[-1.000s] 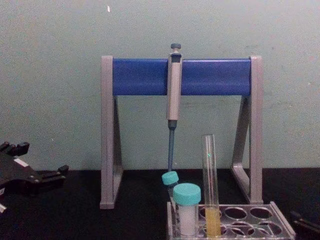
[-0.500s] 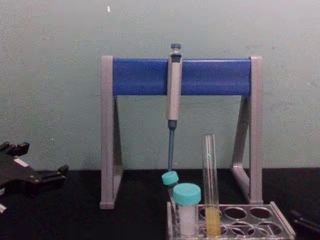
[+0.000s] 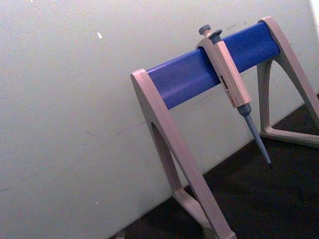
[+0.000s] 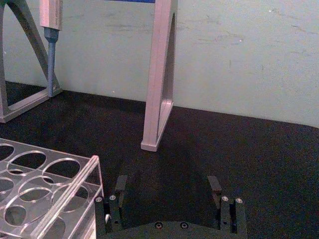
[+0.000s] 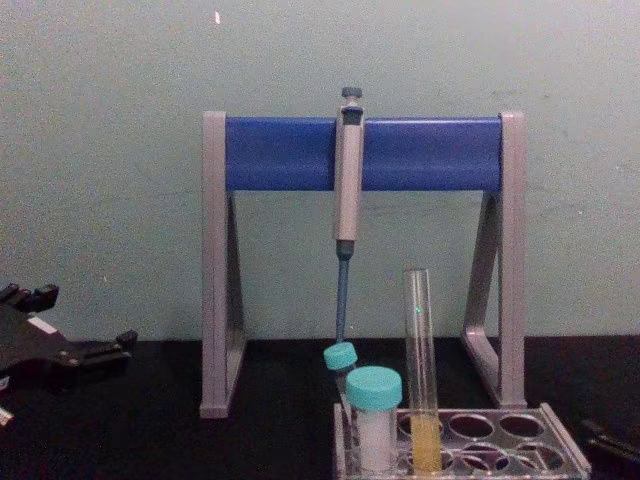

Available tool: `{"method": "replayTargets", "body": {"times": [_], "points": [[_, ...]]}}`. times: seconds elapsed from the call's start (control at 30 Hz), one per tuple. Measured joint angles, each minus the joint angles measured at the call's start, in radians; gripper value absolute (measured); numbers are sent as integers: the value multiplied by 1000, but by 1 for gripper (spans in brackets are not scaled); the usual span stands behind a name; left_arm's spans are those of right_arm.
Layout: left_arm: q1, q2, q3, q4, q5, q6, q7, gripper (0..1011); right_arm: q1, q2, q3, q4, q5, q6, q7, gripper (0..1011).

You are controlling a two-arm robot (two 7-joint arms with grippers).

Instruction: Pick up the test tube from the test tube rack, shake it, then place it back into the test tube rack.

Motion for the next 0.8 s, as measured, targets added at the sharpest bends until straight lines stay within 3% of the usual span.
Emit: {"method": "replayTargets", "body": {"times": [0.8], "points": [[0,0,0,0,0,0,0,1001,0,0,0,0,0,0,0,1000]]}}
